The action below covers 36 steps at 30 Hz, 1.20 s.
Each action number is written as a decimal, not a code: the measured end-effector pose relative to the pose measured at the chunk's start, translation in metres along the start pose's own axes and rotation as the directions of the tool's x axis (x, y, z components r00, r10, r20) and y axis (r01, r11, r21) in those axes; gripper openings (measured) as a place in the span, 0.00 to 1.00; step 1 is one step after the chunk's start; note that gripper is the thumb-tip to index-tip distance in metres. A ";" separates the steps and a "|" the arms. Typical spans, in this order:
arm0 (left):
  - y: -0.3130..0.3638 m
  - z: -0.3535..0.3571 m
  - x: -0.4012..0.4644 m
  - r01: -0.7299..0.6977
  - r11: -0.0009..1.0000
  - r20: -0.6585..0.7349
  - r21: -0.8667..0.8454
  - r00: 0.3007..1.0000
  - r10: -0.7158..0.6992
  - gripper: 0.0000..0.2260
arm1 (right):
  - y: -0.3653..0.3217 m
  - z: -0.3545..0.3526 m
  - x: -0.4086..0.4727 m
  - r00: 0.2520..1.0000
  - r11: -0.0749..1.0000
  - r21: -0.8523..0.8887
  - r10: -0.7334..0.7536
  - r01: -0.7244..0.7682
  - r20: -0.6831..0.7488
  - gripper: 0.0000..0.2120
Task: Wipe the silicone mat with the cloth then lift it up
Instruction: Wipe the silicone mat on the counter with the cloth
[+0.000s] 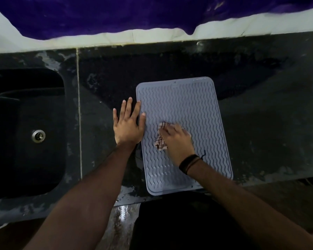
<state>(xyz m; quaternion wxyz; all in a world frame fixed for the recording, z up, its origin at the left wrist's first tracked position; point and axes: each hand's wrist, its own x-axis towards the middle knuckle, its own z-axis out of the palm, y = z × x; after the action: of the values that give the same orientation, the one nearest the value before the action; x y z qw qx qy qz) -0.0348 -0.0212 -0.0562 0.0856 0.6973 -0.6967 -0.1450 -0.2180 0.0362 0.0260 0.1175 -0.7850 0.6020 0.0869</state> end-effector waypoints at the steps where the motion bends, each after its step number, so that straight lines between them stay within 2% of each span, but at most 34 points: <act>1: 0.000 0.000 0.000 -0.002 1.000 -0.005 -0.005 1.000 0.002 0.25 | 0.000 -0.001 -0.002 0.999 1.000 0.002 -0.017 0.017 0.027 0.25; 4: -0.001 -0.001 0.000 -0.010 1.000 -0.005 -0.011 1.000 0.010 0.25 | 0.008 -0.015 0.018 0.998 0.997 0.071 -0.037 0.033 0.053 0.19; 6: -0.002 -0.002 0.000 -0.024 1.000 -0.003 -0.014 1.000 0.024 0.27 | 0.015 -0.031 0.047 0.998 0.994 0.110 0.015 -0.008 -0.063 0.15; 8: -0.003 -0.003 0.000 -0.036 0.999 -0.005 -0.009 0.999 0.036 0.29 | 0.019 -0.042 0.078 0.985 0.988 0.146 0.065 -0.042 -0.161 0.17; 11: -0.003 -0.003 0.000 -0.039 0.999 -0.002 -0.006 0.999 0.039 0.30 | 0.013 -0.037 0.102 0.987 0.987 0.126 0.114 -0.100 -0.110 0.22; 15: -0.004 0.001 0.000 -0.045 0.999 -0.006 0.008 0.999 0.045 0.29 | 0.001 -0.011 0.067 0.993 0.993 0.046 0.107 -0.105 -0.054 0.26; 18: -0.004 0.003 0.001 -0.029 1.000 0.007 0.005 1.000 0.029 0.29 | -0.004 0.003 0.014 0.997 0.992 0.098 0.077 -0.074 -0.022 0.30; 26: -0.004 0.002 0.001 -0.043 0.999 -0.003 -0.030 0.999 0.043 0.29 | -0.032 0.027 -0.119 0.997 0.993 0.091 0.072 -0.075 0.036 0.27; 29: -0.005 -0.001 0.000 -0.050 0.998 0.007 -0.034 0.999 0.051 0.31 | -0.028 0.021 -0.120 0.994 0.989 0.108 0.092 -0.098 0.061 0.24; 33: -0.006 -0.005 -0.002 -0.068 0.997 0.044 -0.027 0.997 0.069 0.38 | -0.019 0.008 -0.074 0.965 0.965 0.157 0.230 -0.210 -0.125 0.23; 36: -0.005 -0.005 -0.002 -0.075 0.997 0.060 -0.006 0.995 0.075 0.40 | -0.026 0.012 -0.048 0.969 0.965 0.126 0.237 -0.228 -0.062 0.29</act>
<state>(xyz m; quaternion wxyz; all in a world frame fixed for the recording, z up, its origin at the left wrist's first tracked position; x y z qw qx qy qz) -0.0289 -0.0199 -0.0533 0.0712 0.6658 -0.7245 -0.1637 -0.2047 0.0901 0.0303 0.1293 -0.7032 0.6983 0.0342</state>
